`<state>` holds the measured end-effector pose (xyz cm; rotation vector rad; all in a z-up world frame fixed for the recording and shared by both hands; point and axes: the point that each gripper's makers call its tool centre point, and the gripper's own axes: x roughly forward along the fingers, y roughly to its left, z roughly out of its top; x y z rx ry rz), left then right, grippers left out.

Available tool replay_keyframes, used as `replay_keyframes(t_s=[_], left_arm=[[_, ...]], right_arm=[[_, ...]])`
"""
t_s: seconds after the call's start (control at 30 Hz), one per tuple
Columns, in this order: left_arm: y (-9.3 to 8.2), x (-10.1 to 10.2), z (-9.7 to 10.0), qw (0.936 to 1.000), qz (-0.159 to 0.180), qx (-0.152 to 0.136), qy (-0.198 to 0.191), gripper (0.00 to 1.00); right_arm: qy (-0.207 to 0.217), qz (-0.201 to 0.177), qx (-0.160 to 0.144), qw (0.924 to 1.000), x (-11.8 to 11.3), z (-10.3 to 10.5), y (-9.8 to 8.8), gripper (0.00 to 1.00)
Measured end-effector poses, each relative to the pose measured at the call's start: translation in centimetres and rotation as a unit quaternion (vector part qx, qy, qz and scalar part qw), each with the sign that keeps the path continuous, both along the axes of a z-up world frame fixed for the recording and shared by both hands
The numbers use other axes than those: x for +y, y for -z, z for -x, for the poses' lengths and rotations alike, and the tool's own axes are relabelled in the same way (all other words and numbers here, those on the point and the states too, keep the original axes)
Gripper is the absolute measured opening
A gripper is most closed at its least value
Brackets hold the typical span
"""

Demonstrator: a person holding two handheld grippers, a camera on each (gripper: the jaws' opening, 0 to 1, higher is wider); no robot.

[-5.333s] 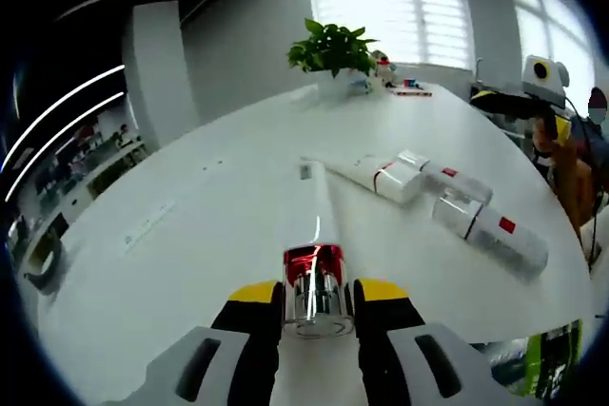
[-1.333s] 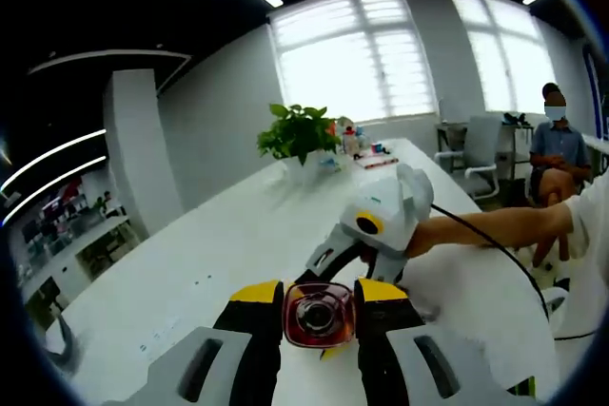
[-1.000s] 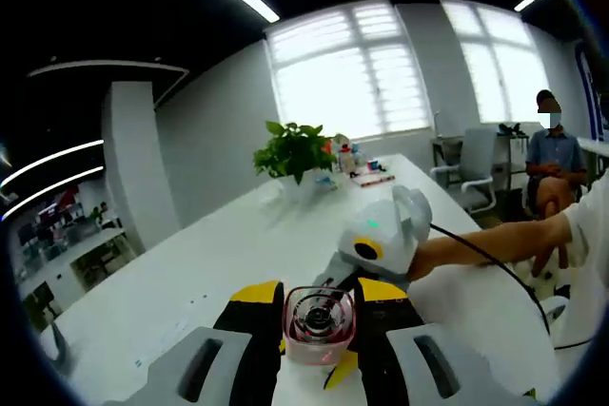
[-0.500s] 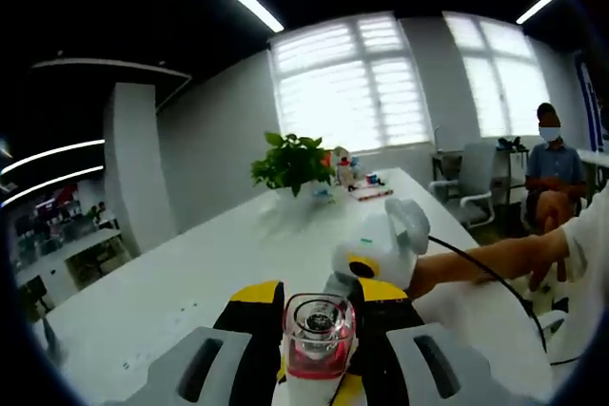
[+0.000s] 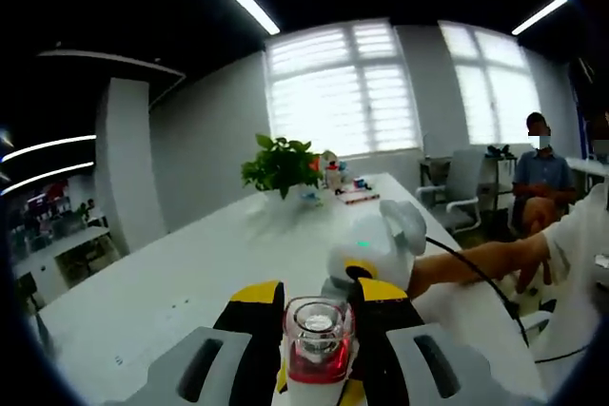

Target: Arrange the skincare products in the storage area until every visible bottle or jar stands upright without overlapping.

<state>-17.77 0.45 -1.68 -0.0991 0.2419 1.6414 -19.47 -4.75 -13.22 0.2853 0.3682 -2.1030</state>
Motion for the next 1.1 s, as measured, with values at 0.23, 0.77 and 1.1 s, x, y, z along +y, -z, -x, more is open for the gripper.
replay_keyframes(t_s=[0.23, 0.77, 1.1], left_arm=[[0.1, -0.5, -1.2, 0.9999, -0.002, -0.006, 0.014, 0.28], [0.4, -3.0, -4.6, 0.9988, -0.021, -0.015, 0.041, 0.28], [0.2, -3.8, -5.4, 0.9961, -0.047, -0.028, 0.068, 0.28]], right_arm=[[0.000, 0.003, -0.013, 0.9999, -1.0, -0.8, -0.1, 0.31], [-0.002, -0.038, -0.007, 0.9992, -1.8, -3.2, -0.2, 0.30], [0.019, -0.041, -0.022, 0.9987, -2.7, -3.9, -0.2, 0.30]])
